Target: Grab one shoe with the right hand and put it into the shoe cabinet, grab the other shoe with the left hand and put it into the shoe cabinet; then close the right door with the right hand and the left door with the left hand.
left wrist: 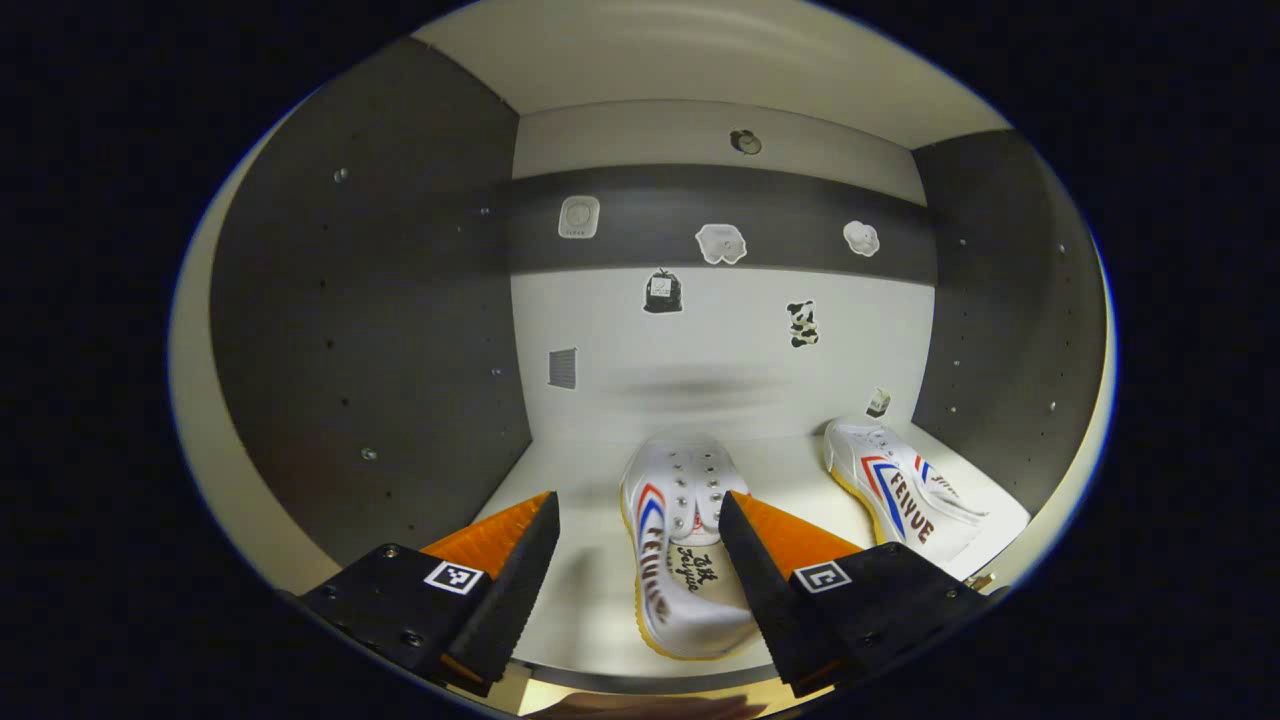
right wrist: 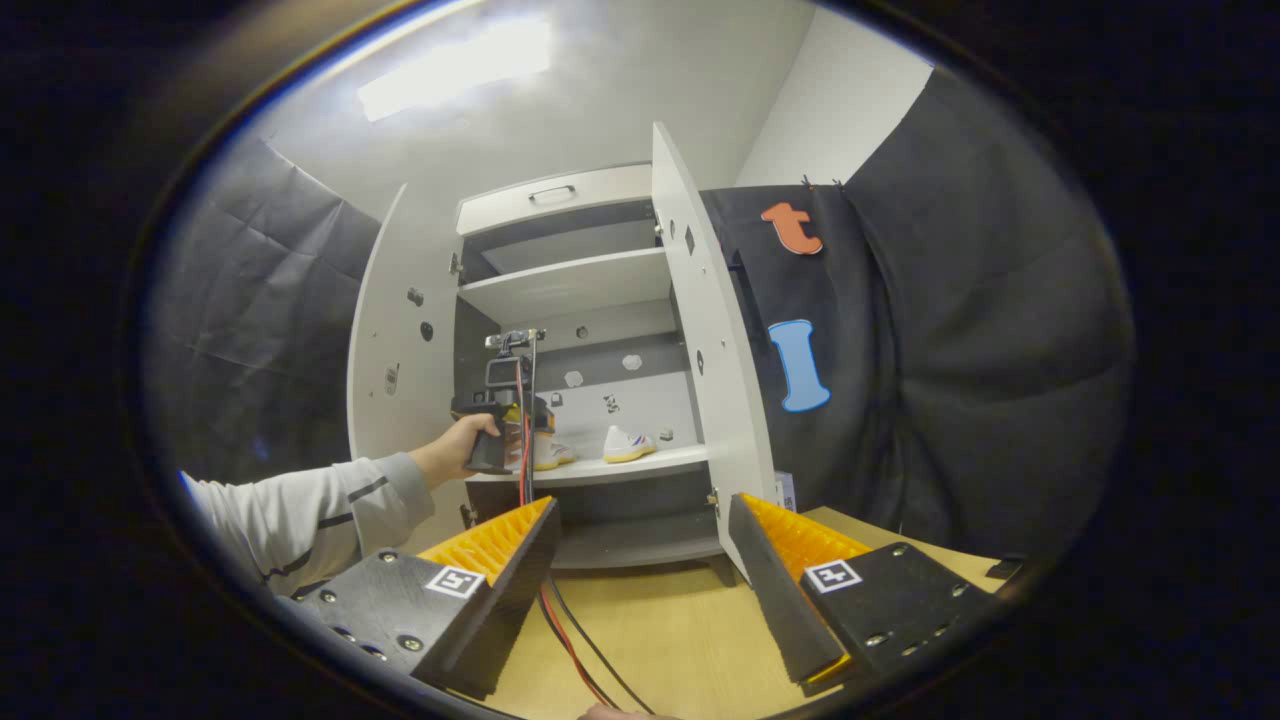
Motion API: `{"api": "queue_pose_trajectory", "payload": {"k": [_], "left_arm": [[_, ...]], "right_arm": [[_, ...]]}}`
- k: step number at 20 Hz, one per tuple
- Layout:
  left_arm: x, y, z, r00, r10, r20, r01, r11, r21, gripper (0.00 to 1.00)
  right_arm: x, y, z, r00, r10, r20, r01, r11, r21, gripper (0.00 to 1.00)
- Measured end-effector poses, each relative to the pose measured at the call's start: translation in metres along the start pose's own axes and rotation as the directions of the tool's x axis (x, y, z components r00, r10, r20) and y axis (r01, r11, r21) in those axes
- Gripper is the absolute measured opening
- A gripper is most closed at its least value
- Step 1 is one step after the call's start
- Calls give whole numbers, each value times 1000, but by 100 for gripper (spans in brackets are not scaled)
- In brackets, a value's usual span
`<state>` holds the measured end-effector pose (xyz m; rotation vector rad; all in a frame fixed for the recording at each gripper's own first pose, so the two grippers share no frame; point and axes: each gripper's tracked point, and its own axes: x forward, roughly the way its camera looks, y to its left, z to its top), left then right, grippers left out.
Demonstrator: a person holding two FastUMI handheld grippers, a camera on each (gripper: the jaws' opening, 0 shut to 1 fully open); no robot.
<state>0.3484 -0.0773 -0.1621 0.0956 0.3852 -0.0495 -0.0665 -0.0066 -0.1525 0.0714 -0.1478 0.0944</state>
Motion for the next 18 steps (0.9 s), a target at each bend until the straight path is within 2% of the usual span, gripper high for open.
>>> {"api": "queue_pose_trajectory", "payload": {"k": [1,3,4,8,10,11,14,18], "left_arm": [[-9,-5,1,1000,-19,5,19,1000,6,96],[-29,-4,7,999,-31,45,30,999,32,94],[-40,-5,13,997,-41,72,38,999,39,97],[-95,-2,26,987,-67,149,62,997,37,97],[-122,-4,27,977,-112,182,109,994,30,97],[-135,-1,26,976,-113,188,108,993,36,97],[-168,7,18,973,-105,207,98,994,44,97],[-210,2,-8,963,-160,217,157,987,30,97]], "right_arm": [[-2,-1,2,1000,-1,4,1,1000,0,100],[-5,-2,5,1000,-5,12,5,1000,-5,97],[-6,-4,8,1000,-14,17,14,1000,-7,100],[-8,-19,14,997,-70,37,71,997,-38,100],[-6,-21,11,996,-84,31,85,996,-28,97],[-5,-22,9,996,-84,23,85,996,-19,100],[0,-18,0,997,-71,-4,71,997,-6,98],[2,-6,0,1000,-14,-6,14,1000,19,100]]}}
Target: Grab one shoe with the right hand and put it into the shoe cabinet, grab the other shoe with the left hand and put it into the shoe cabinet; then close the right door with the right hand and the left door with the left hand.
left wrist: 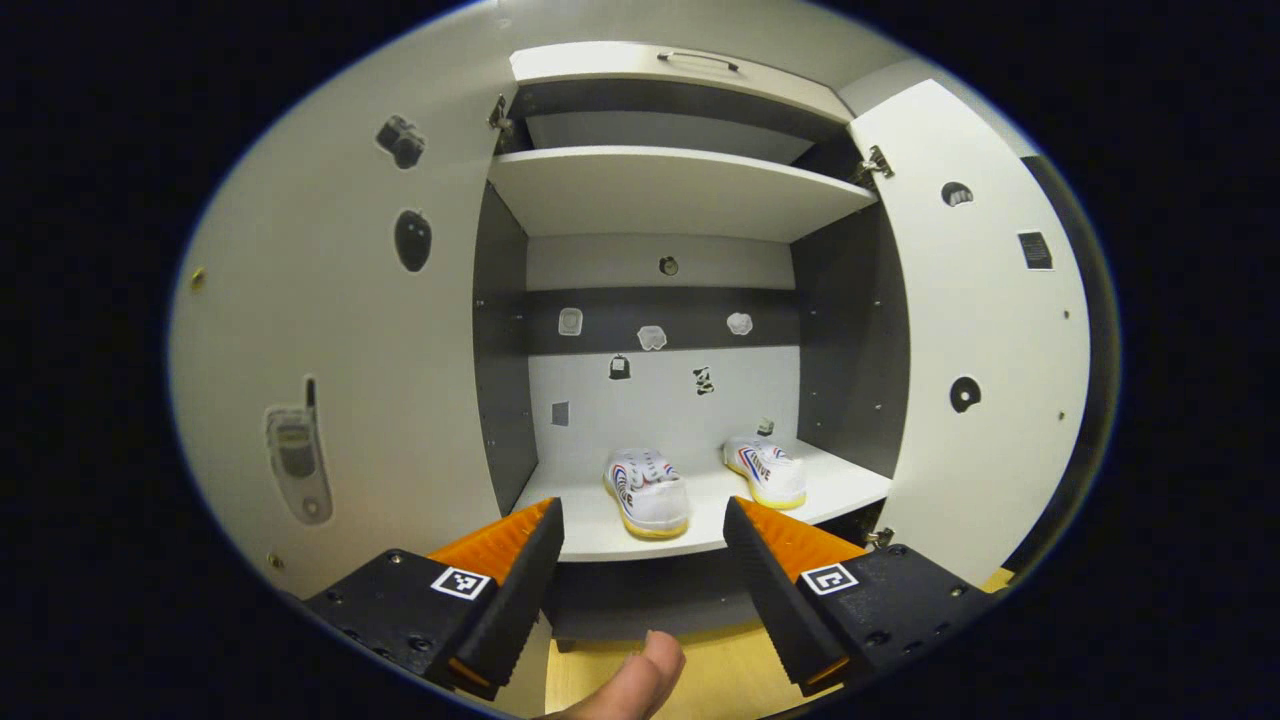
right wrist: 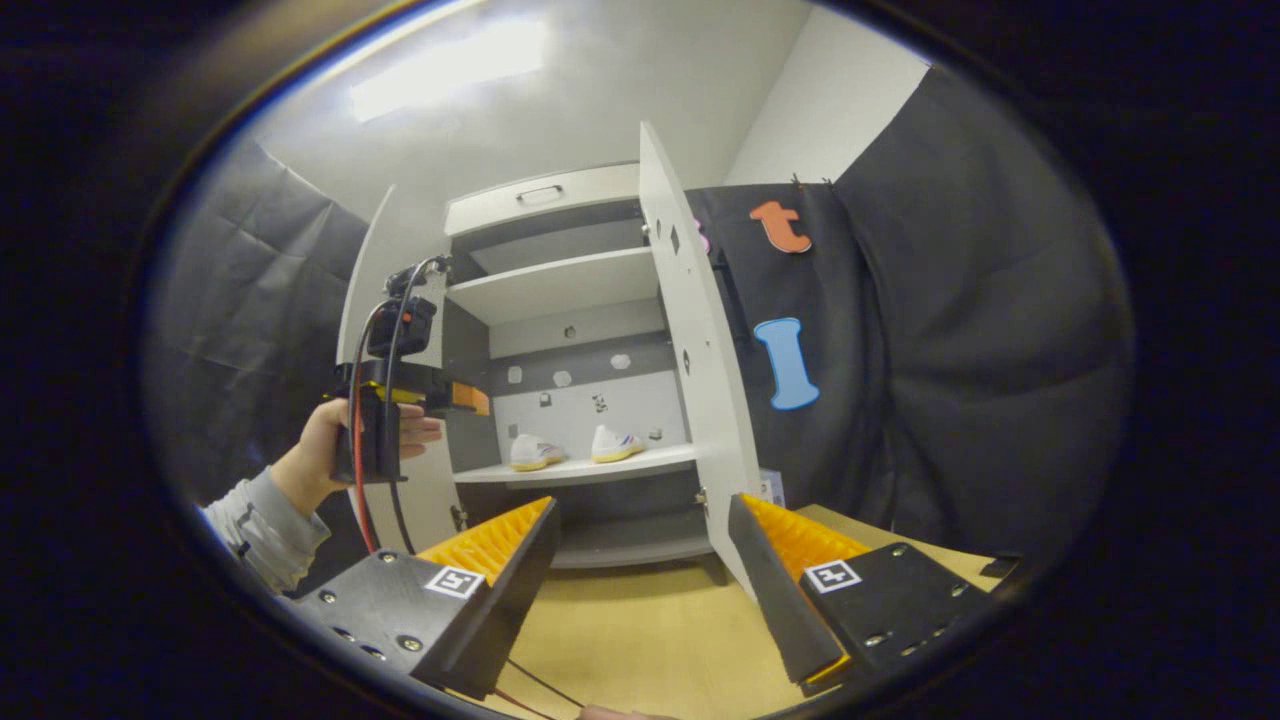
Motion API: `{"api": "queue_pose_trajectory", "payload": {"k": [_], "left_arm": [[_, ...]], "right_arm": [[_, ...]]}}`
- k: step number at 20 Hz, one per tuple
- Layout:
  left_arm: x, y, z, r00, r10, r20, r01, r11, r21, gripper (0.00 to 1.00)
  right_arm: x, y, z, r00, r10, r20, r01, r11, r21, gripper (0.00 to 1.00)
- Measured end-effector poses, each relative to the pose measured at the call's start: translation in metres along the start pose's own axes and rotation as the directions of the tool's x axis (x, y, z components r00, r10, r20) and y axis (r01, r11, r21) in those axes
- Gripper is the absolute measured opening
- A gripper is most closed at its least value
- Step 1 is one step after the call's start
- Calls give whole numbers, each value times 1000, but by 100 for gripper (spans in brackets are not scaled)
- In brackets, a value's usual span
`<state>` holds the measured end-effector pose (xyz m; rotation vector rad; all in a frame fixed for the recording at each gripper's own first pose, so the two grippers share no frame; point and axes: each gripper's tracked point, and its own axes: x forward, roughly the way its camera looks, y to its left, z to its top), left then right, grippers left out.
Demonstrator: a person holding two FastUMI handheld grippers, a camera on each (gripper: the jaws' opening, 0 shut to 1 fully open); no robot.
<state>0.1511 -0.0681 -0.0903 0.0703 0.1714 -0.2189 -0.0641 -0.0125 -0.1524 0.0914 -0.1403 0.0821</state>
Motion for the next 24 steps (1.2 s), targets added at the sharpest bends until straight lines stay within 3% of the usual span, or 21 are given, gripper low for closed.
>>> {"api": "queue_pose_trajectory", "payload": {"k": [7,11,15,19,21,24], "left_arm": [[-72,1,-41,1000,-21,9,21,1000,-1,98],[-111,-5,-63,998,-55,25,55,998,-11,97],[-151,-11,-78,997,-68,48,65,996,60,96],[-181,-31,-94,994,-105,34,102,993,61,96],[-190,-27,-94,995,-90,48,87,993,76,96],[-197,-21,-97,995,-73,62,67,993,96,96]], "right_arm": [[3,-14,2,1000,-7,5,7,999,-46,100],[13,-46,16,999,-42,-13,41,997,-68,100],[29,-60,66,991,118,-58,-122,990,-72,100],[60,-113,108,984,122,-127,-137,984,-114,98],[79,-143,120,979,122,-163,-146,979,-143,100],[117,-200,148,987,57,-152,-94,964,-248,100]]}}
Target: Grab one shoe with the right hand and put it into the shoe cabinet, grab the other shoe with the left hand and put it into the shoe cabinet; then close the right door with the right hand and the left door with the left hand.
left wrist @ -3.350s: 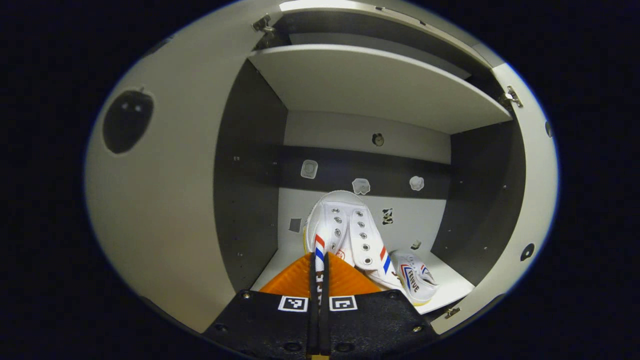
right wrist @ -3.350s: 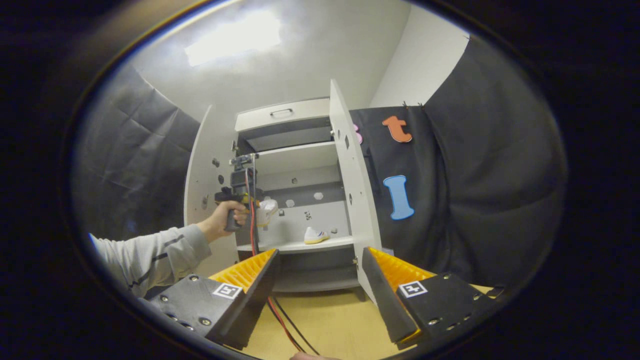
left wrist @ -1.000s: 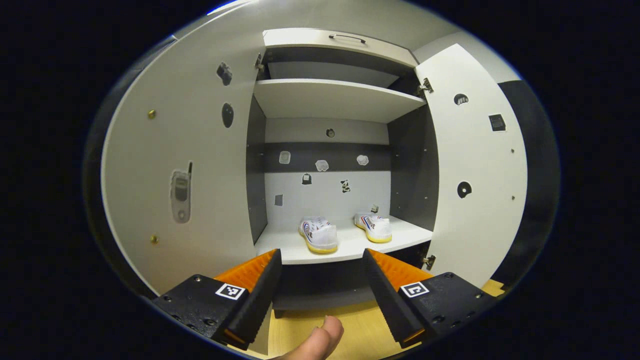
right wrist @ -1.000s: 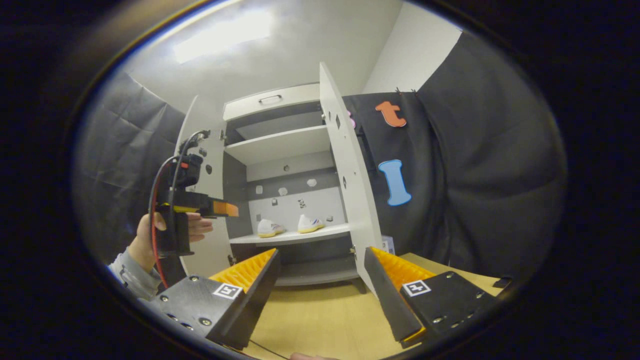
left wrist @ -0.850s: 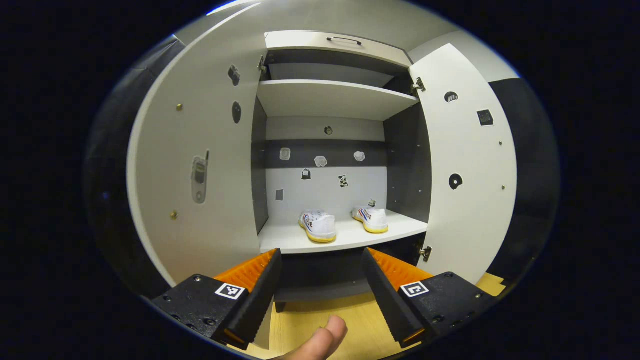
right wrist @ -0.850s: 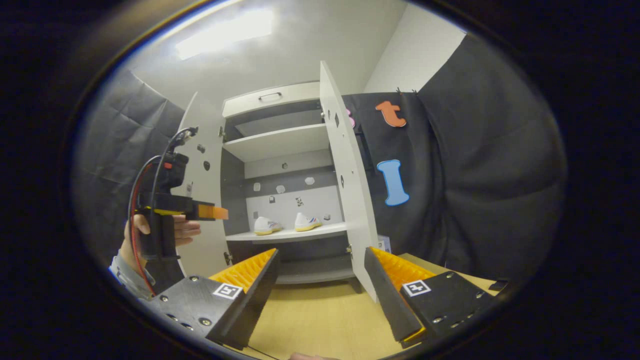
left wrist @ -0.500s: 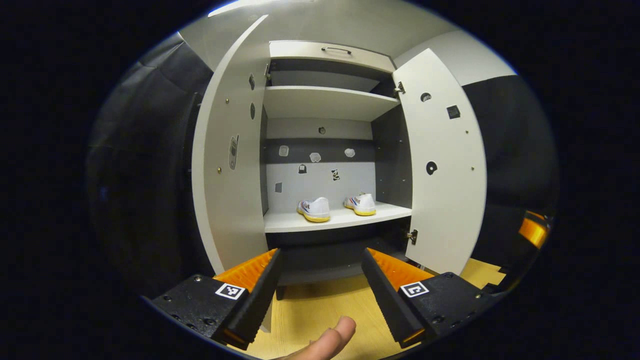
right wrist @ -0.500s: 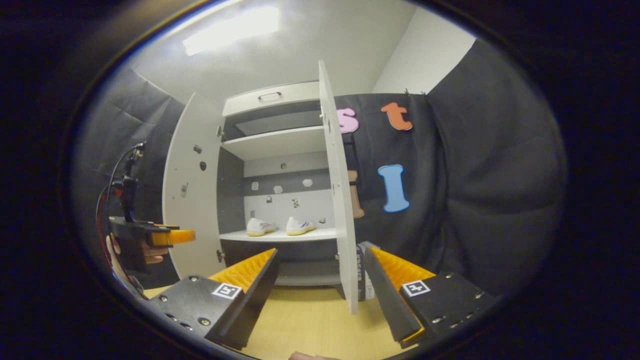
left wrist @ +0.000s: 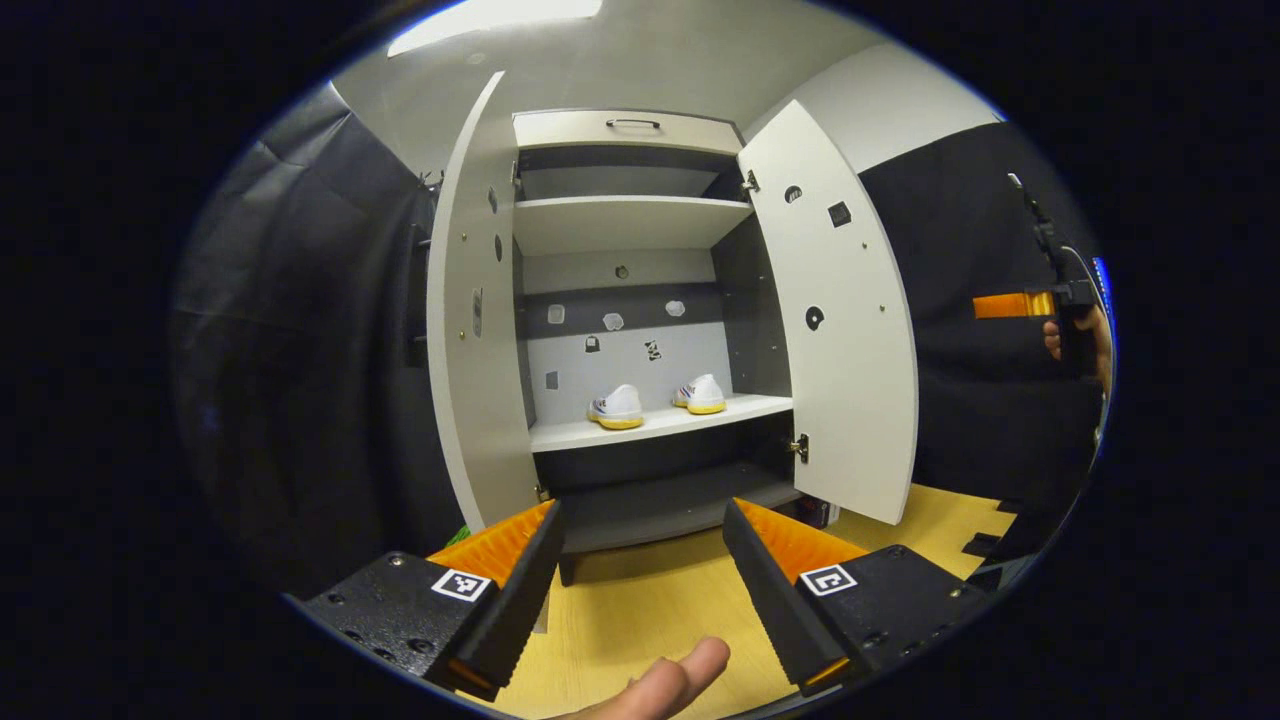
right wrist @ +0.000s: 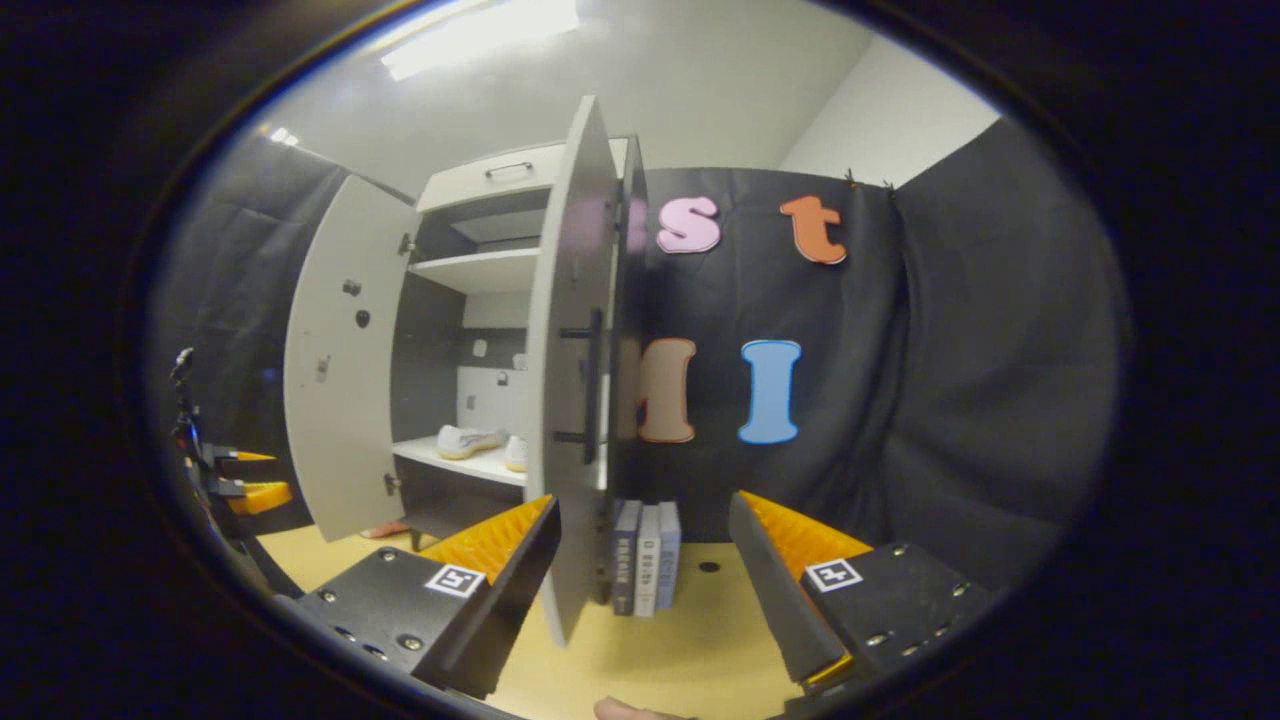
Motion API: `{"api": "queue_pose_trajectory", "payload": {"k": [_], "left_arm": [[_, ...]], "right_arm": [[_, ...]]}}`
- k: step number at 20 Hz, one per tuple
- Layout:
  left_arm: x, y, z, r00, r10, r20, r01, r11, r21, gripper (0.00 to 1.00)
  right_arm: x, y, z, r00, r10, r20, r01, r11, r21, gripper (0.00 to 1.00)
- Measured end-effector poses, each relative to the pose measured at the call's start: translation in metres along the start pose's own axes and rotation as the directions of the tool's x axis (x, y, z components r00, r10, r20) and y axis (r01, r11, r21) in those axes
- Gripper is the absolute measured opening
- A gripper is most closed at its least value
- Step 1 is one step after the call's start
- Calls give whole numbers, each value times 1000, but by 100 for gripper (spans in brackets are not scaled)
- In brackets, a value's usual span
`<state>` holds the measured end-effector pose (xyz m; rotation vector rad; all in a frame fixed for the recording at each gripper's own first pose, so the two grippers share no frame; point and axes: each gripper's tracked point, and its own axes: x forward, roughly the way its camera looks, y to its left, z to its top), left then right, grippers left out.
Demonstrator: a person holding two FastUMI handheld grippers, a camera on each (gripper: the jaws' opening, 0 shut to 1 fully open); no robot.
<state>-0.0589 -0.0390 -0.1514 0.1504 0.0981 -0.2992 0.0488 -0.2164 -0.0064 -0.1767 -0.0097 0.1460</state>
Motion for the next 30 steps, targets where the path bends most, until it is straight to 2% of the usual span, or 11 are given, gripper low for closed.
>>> {"api": "queue_pose_trajectory", "payload": {"k": [1,2,5,8,10,12,15,18,22,26,30], "left_arm": [[-1,1,0,1000,-2,-2,2,1000,-1,100],[-2,3,0,1000,0,1,0,1000,-3,96],[-5,6,6,999,-14,35,14,1000,-8,97],[-11,11,6,998,-36,51,38,999,-34,96],[-14,17,3,998,-34,49,36,998,-44,96],[-18,25,1,998,-29,47,31,999,-39,97],[-24,42,0,999,1,54,1,999,-32,98],[-32,52,-2,998,7,55,-4,999,-41,98],[-43,59,0,996,11,85,-8,999,-37,98],[-50,60,1,996,-3,87,8,999,-53,97],[-46,73,-2,997,30,71,-26,998,-52,97]], "right_arm": [[9,-16,6,1000,-19,1,19,1000,-2,100],[21,-27,11,1000,-26,-8,26,1000,16,98],[55,-50,18,997,-69,-41,71,996,49,100],[79,-49,28,997,-69,-44,71,996,59,98],[96,-52,25,992,-118,-51,120,992,38,100],[107,-39,26,991,-121,-54,124,991,51,100],[120,-4,32,997,-64,-35,66,997,46,98],[129,30,26,995,-38,-90,42,998,37,100],[125,43,33,994,-70,-88,70,998,-7,89],[122,62,35,994,-70,-86,69,998,-15,89],[124,89,33,996,-34,-82,36,999,14,90]]}}
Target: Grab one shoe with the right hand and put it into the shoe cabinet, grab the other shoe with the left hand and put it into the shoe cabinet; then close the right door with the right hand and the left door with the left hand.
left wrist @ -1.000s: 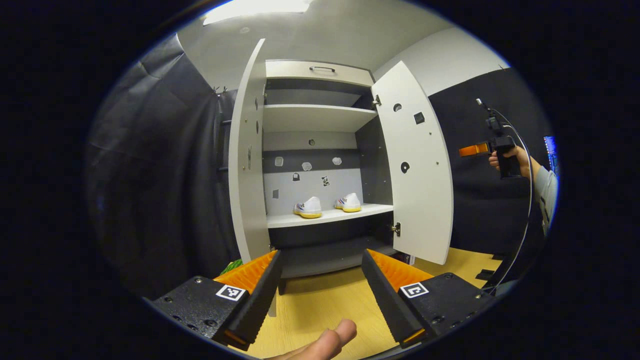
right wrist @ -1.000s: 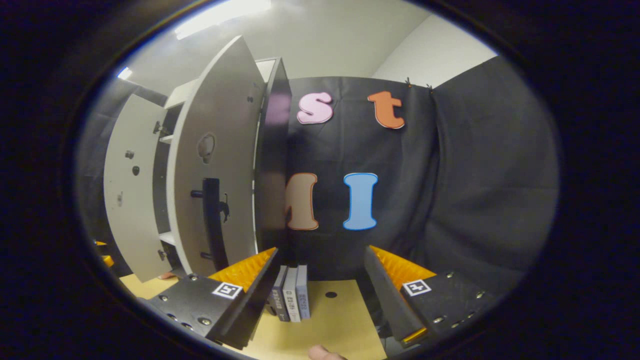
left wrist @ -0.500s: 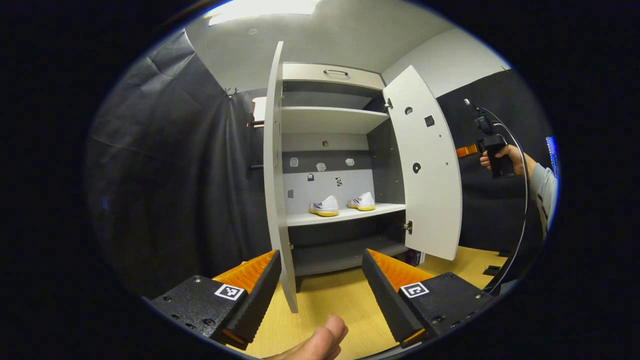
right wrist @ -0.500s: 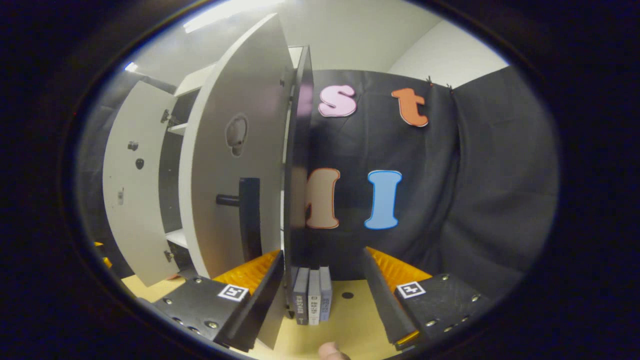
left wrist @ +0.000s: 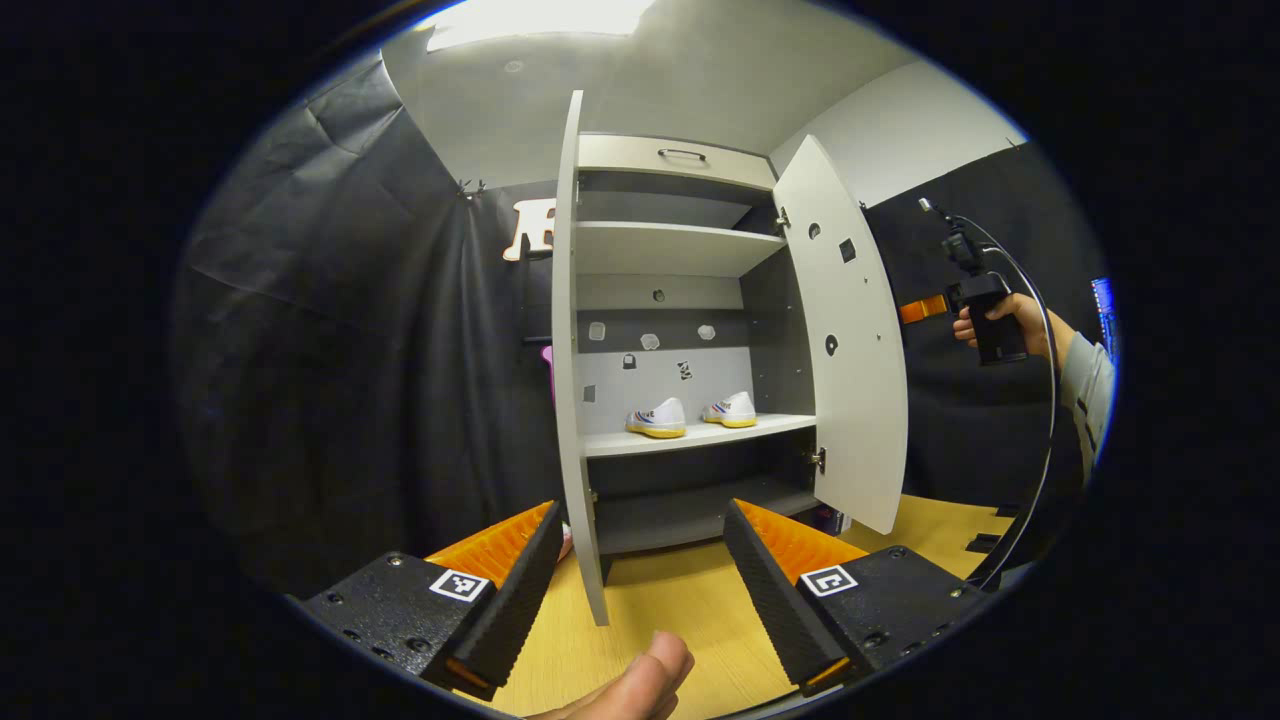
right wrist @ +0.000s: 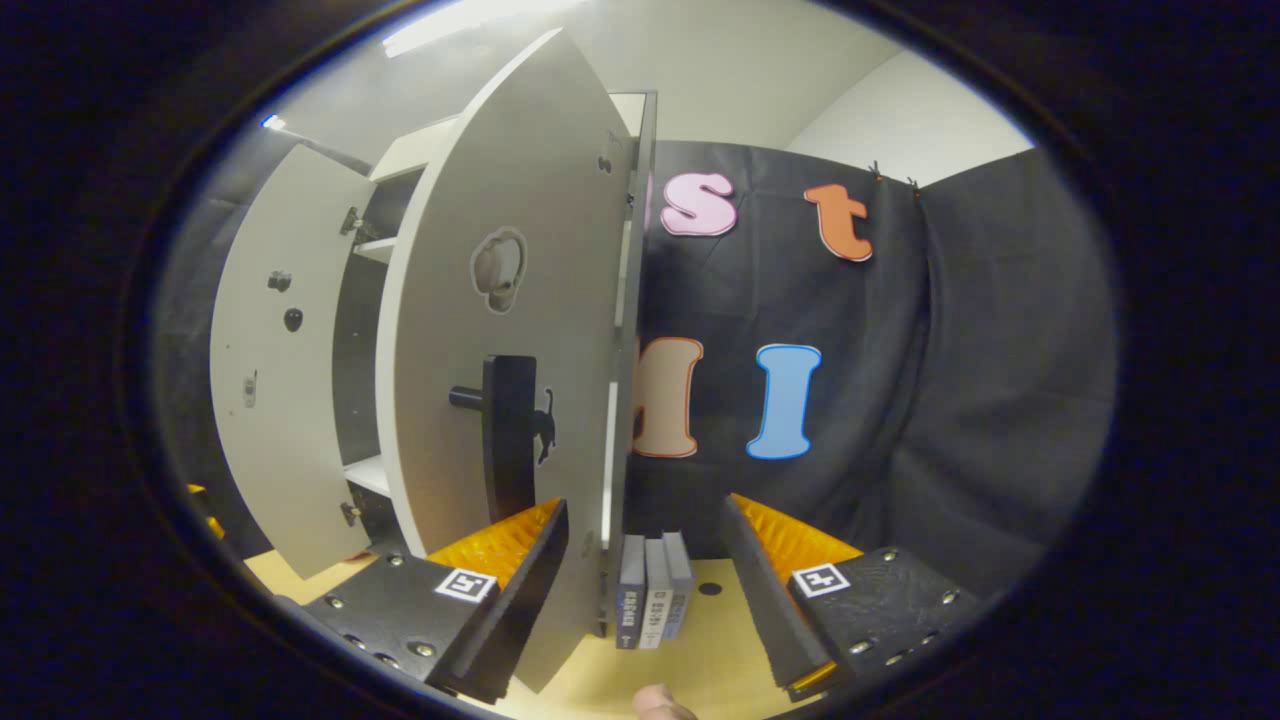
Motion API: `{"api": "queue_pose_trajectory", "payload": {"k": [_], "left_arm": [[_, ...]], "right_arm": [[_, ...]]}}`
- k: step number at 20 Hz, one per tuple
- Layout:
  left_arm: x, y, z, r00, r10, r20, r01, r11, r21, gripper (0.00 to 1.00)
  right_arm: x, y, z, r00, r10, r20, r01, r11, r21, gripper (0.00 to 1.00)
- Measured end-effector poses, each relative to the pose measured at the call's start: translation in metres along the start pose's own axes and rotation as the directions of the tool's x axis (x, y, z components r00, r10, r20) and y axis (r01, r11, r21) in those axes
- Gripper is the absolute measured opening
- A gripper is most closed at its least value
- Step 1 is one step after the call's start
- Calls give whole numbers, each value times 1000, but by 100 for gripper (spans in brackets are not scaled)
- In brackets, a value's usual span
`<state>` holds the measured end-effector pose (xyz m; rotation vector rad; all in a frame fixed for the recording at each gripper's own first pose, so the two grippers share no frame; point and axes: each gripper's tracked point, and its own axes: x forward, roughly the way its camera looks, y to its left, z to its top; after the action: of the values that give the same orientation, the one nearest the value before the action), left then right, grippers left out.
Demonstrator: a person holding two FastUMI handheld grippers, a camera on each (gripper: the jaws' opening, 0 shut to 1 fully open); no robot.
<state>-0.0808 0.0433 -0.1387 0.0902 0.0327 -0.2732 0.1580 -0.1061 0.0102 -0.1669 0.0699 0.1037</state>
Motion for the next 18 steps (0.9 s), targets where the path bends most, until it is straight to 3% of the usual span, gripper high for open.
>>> {"api": "queue_pose_trajectory", "payload": {"k": [3,6,12,14,18], "left_arm": [[2,6,-7,1000,7,-21,-7,1000,-14,97],[4,12,-10,999,12,-32,-13,1000,-25,97],[8,23,-16,998,29,-51,-31,999,-37,98],[10,25,-19,998,33,-62,-35,999,-34,98],[12,38,-25,995,60,-79,-62,998,-32,97]], "right_arm": [[3,19,3,1000,14,22,-14,1000,-6,89],[5,28,4,999,-10,38,12,999,-30,95],[11,55,3,998,-20,53,19,1000,14,93],[16,68,2,998,-2,59,1,1000,19,93],[19,114,1,991,103,85,-103,995,-5,92]]}}
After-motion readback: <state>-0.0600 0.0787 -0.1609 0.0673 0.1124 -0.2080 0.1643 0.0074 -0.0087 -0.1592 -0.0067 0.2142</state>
